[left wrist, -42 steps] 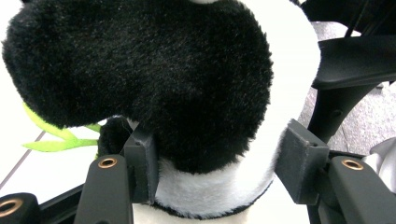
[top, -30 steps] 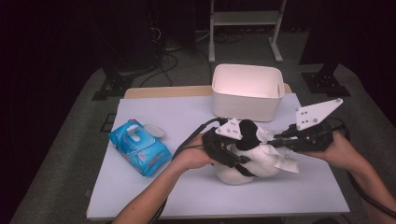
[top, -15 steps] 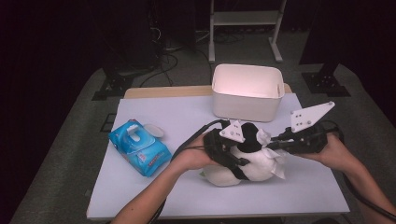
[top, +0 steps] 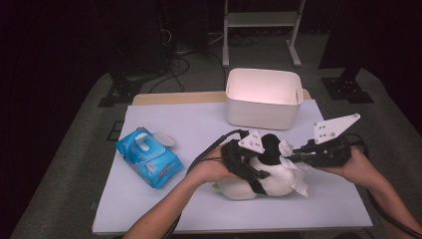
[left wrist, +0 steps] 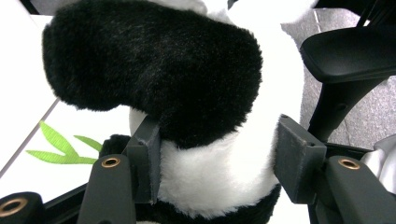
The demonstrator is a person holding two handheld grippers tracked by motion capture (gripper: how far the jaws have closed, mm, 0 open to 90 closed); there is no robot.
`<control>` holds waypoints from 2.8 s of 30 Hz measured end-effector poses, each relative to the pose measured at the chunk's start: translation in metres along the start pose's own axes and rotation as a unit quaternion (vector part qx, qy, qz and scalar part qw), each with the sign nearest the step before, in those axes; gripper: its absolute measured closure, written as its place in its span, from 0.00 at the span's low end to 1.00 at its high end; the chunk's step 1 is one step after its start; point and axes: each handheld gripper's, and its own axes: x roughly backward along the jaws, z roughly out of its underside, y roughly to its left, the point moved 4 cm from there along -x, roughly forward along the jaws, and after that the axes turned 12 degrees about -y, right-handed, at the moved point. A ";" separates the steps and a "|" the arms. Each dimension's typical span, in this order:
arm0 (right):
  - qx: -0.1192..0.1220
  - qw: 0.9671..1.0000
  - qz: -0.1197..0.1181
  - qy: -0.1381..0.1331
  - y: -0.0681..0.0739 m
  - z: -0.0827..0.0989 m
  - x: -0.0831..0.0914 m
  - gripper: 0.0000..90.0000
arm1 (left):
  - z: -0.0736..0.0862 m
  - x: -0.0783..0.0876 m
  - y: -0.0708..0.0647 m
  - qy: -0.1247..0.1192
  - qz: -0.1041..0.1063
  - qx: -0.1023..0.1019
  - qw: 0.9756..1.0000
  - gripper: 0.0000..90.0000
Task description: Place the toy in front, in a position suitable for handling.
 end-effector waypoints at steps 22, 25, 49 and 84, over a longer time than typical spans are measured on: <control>-0.054 0.998 0.020 -0.010 -0.010 0.043 0.015 0.93 | 0.004 -0.017 0.007 0.016 -0.015 0.008 1.000 0.32; -0.068 0.997 0.023 -0.011 -0.011 0.055 0.018 0.93 | 0.015 -0.006 0.014 0.023 -0.028 0.018 0.999 0.31; -0.011 0.999 0.015 0.032 0.006 0.018 0.007 0.72 | 0.033 0.000 0.017 0.030 -0.029 0.032 0.999 0.28; 0.007 0.999 0.024 0.048 -0.001 0.024 0.002 0.88 | 0.033 0.001 0.009 0.032 -0.021 0.016 0.999 0.29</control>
